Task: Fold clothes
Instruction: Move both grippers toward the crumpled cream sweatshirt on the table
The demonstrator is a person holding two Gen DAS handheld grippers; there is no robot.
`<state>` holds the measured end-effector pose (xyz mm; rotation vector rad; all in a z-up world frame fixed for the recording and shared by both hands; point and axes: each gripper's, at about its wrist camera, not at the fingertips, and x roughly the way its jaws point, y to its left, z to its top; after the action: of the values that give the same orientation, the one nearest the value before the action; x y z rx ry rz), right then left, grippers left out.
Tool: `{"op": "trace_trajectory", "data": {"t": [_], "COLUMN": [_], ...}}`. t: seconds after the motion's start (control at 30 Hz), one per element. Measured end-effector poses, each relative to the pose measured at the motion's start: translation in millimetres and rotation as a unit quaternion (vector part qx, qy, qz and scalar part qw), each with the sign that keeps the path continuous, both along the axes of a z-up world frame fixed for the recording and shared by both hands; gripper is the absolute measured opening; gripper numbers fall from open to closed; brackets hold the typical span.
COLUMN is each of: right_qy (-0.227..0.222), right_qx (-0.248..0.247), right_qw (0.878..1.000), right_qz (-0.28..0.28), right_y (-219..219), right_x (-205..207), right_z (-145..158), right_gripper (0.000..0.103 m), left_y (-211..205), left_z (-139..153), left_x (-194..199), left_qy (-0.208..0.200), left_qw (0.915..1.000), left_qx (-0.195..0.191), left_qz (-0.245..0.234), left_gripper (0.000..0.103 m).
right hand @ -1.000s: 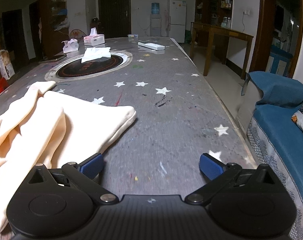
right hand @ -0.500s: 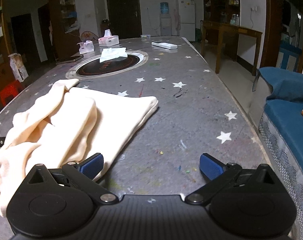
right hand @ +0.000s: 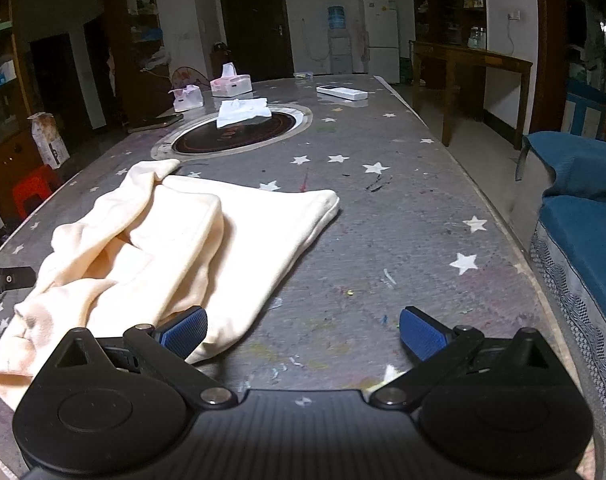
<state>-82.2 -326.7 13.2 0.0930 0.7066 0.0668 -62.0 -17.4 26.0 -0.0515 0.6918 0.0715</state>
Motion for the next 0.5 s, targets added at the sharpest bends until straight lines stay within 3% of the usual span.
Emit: {"op": "trace_trajectory", "data": {"t": [0.5], "right_qy": [-0.008], "right_qx": [0.017], "right_qw": [1.0], "right_qz": [0.015], "right_y": [8.3], "right_x": [-4.7], "right_z": [6.8], "right_gripper": [0.103], "left_y": [-17.4], "left_z": [19.0], "left_x": [-2.1], "left_qy": [-0.022], "left_qw": [0.9993], "left_qx": [-0.003], "left_qz": [-0.03], "left_gripper": [0.103]}}
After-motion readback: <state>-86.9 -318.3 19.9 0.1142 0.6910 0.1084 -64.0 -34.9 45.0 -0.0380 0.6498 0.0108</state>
